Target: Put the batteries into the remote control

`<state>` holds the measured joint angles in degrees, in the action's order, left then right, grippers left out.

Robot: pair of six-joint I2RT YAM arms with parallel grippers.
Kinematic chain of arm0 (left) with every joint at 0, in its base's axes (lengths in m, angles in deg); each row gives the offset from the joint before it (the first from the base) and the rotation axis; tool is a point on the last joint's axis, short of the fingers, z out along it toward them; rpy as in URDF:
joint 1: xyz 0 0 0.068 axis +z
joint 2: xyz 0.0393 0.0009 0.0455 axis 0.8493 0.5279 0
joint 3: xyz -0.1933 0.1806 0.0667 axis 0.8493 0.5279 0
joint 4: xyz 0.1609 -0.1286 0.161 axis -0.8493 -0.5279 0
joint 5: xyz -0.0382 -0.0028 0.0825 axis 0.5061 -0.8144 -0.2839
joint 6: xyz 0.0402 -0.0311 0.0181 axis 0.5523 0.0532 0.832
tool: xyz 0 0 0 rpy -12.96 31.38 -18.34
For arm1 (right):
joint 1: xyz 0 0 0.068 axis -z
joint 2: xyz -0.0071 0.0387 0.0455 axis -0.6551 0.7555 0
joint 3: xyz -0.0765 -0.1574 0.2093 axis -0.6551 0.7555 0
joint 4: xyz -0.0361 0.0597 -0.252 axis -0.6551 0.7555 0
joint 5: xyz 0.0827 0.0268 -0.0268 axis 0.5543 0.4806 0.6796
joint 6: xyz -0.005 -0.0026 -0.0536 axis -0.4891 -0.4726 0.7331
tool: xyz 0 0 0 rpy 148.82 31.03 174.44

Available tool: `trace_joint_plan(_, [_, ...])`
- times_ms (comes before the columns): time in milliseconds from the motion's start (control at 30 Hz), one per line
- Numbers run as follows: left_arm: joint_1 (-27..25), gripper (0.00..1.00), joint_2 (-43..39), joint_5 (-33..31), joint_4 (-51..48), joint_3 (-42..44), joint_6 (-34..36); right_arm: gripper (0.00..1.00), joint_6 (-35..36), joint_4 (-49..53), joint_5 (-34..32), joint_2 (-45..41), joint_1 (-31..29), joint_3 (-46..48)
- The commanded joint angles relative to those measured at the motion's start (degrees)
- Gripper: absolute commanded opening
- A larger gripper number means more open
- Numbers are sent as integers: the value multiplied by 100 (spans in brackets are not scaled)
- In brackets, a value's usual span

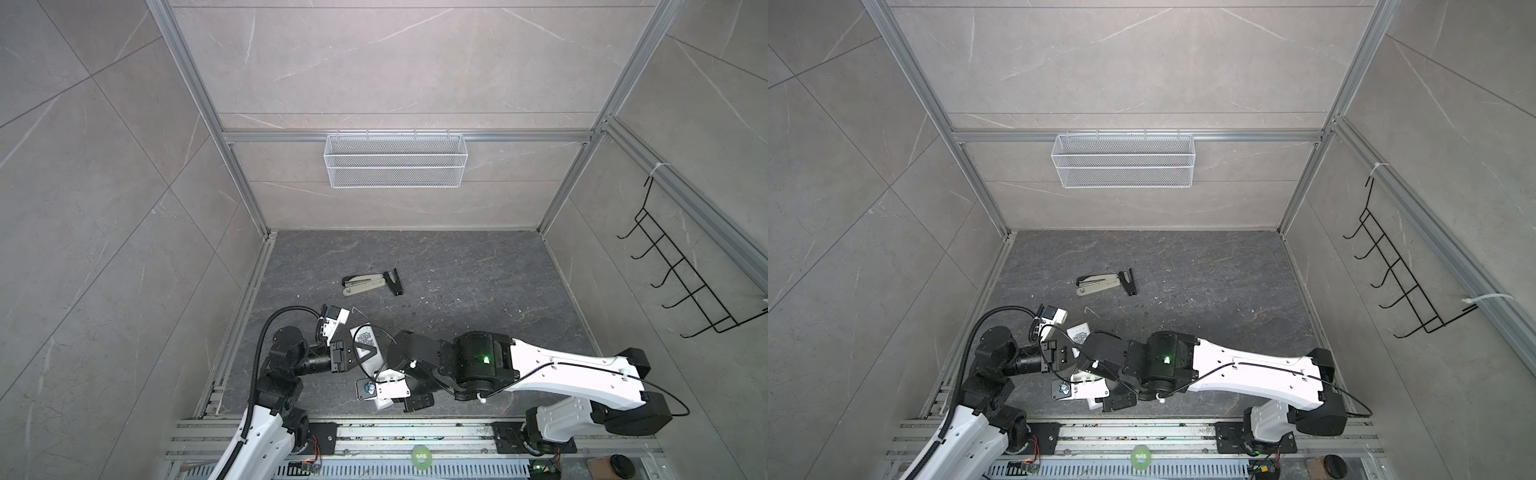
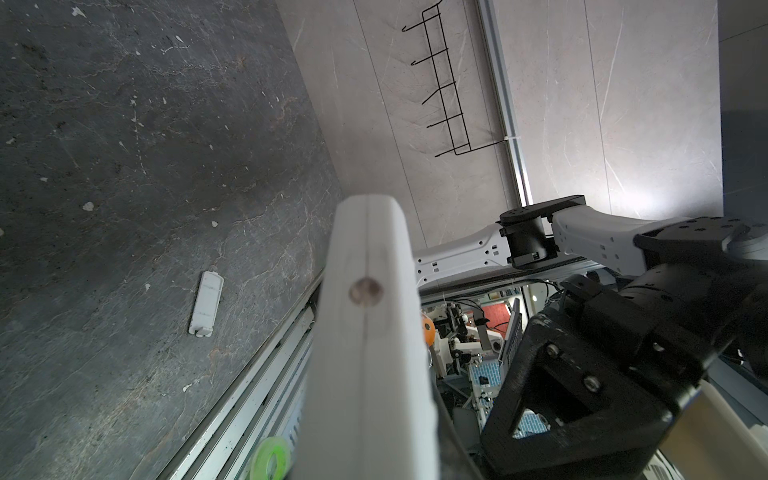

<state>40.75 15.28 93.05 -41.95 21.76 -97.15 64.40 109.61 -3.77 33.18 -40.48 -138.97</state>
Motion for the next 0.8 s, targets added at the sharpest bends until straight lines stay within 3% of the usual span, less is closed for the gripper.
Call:
trace_joint_plan(0, [-23,0,-67,230,283,-231,1,26,84,134,52,51,-59,182])
trace_joint_plan(767, [-18,0,6,241,384,-197,-69,24,137,-184,53,165,-86,422])
